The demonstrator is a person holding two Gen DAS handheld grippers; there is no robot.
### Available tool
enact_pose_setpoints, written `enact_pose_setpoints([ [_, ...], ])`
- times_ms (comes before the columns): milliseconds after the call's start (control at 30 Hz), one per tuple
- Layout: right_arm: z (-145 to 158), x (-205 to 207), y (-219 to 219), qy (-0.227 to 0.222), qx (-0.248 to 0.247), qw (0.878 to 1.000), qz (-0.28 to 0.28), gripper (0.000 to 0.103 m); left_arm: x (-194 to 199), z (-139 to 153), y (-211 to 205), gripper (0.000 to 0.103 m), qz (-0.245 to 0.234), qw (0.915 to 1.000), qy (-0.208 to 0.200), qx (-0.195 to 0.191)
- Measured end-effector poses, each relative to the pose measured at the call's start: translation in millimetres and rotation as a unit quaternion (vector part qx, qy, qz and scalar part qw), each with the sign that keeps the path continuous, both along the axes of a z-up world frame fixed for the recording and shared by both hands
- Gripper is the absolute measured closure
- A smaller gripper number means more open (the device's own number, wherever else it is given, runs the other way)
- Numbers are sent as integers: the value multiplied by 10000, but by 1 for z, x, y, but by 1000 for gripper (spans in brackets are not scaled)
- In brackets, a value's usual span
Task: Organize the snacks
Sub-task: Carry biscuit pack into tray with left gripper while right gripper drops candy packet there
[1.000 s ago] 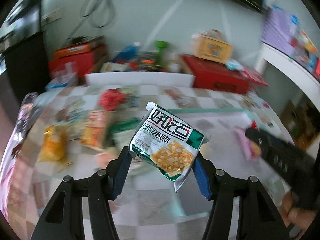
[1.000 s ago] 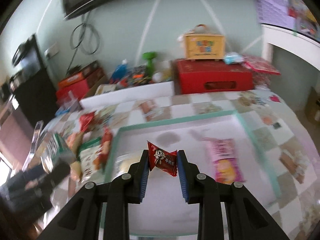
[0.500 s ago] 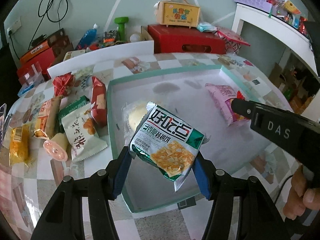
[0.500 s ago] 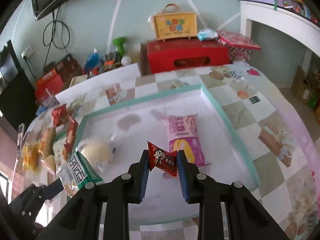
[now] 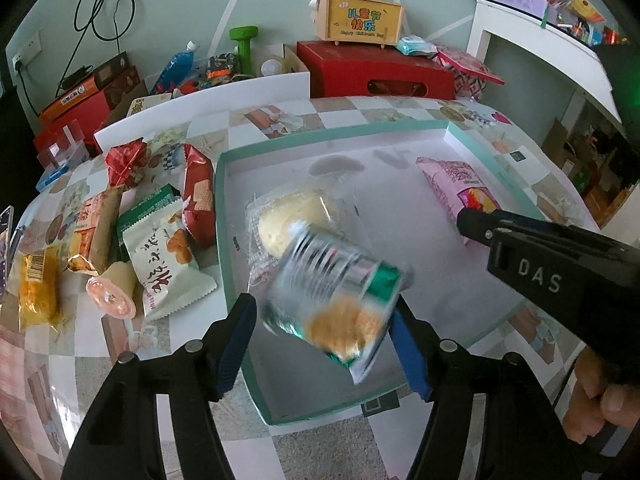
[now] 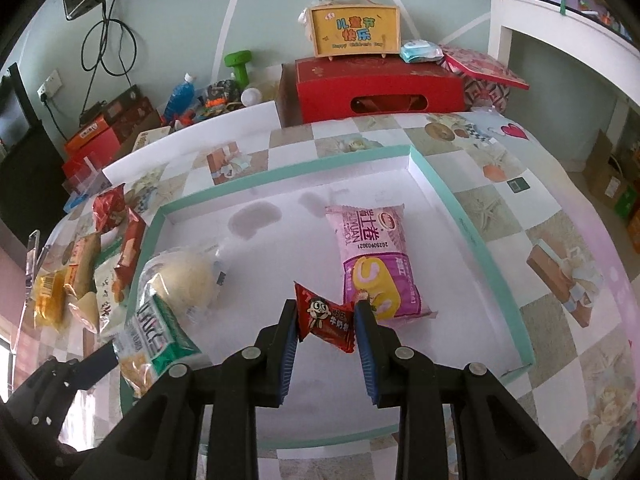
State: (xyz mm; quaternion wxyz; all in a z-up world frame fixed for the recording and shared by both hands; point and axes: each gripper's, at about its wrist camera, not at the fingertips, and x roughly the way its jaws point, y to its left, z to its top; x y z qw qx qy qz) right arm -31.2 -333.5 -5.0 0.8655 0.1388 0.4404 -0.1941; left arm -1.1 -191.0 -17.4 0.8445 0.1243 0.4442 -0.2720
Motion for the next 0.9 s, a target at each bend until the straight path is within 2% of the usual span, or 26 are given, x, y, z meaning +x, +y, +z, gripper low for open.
enact_pose_setpoints([
  [33,1,0,0,-10,-7,10000,-5,59,0,2,1,28,-10,10000,-19,-37],
  [100,3,-1,0,-51,-44,10000,-11,54,-1,7,3,28,5,9999,-81,-92],
  [367,8,-1,1,-100,-86,9999,-11,53,9,16,21,27,355,9991,-137,-212],
  [467,6,-1,1,-63,-87,9999,-28,41,17,14,33,26,698,9972,-60,-254],
  [533,4,0,0,-12,-97,9999,-36,23,25,10,42,18,1034,9945,-6,-185],
  [600,3,2,2,40,-138,9999,-17,17,32,7,52,16,1379,9904,-45,-78],
  [667,1,3,4,77,-183,9998,27,15,36,5,61,13,1624,9867,-41,-98],
  [733,0,4,6,106,-216,9997,79,8,41,4,71,8,1878,9820,-24,-194],
  [900,-1,8,14,162,-348,9990,213,3,49,0,86,8,2215,9750,-52,-158],
])
